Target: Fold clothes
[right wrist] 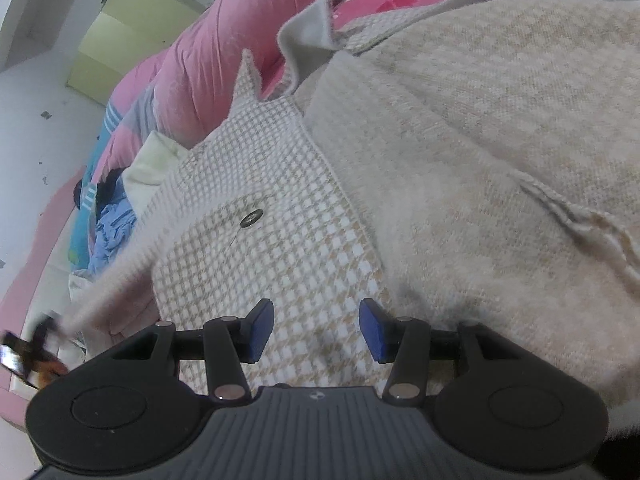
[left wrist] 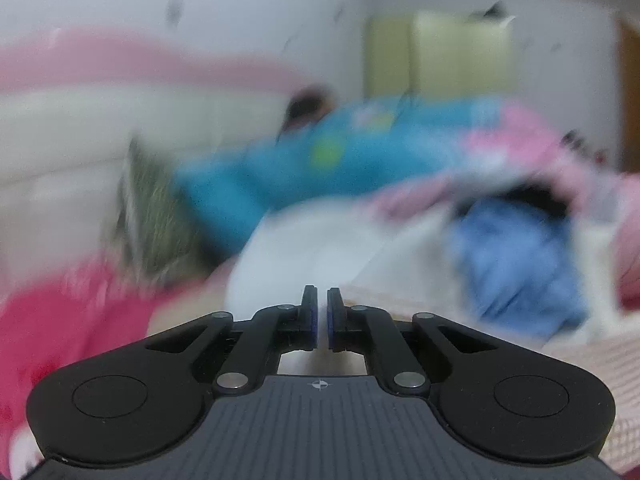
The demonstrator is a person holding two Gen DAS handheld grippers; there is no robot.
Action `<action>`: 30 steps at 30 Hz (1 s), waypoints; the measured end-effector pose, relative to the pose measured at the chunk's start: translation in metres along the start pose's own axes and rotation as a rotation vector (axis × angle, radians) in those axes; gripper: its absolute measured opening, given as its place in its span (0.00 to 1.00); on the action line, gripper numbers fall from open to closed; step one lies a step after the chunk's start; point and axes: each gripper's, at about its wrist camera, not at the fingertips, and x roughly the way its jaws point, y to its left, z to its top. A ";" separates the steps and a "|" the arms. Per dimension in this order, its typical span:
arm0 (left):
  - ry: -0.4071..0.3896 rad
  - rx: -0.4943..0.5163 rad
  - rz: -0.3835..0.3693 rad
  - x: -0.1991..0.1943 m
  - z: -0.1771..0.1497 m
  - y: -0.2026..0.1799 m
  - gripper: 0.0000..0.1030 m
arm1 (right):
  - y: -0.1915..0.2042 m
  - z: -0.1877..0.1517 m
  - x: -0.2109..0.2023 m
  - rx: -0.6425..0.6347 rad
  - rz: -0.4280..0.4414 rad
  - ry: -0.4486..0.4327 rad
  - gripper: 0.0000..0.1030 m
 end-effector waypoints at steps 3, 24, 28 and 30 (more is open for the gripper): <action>0.035 -0.086 0.043 0.006 -0.007 0.031 0.13 | 0.000 0.000 0.000 0.000 -0.003 -0.001 0.49; 0.457 -0.007 -0.856 -0.230 -0.146 -0.104 0.51 | -0.011 -0.038 -0.091 0.013 0.059 -0.177 0.49; 0.642 -0.108 -0.935 -0.240 -0.184 -0.116 0.51 | -0.020 -0.059 -0.098 0.024 0.102 -0.146 0.49; 0.693 -0.127 -0.940 -0.243 -0.195 -0.117 0.51 | -0.023 -0.068 -0.098 0.026 0.109 -0.126 0.49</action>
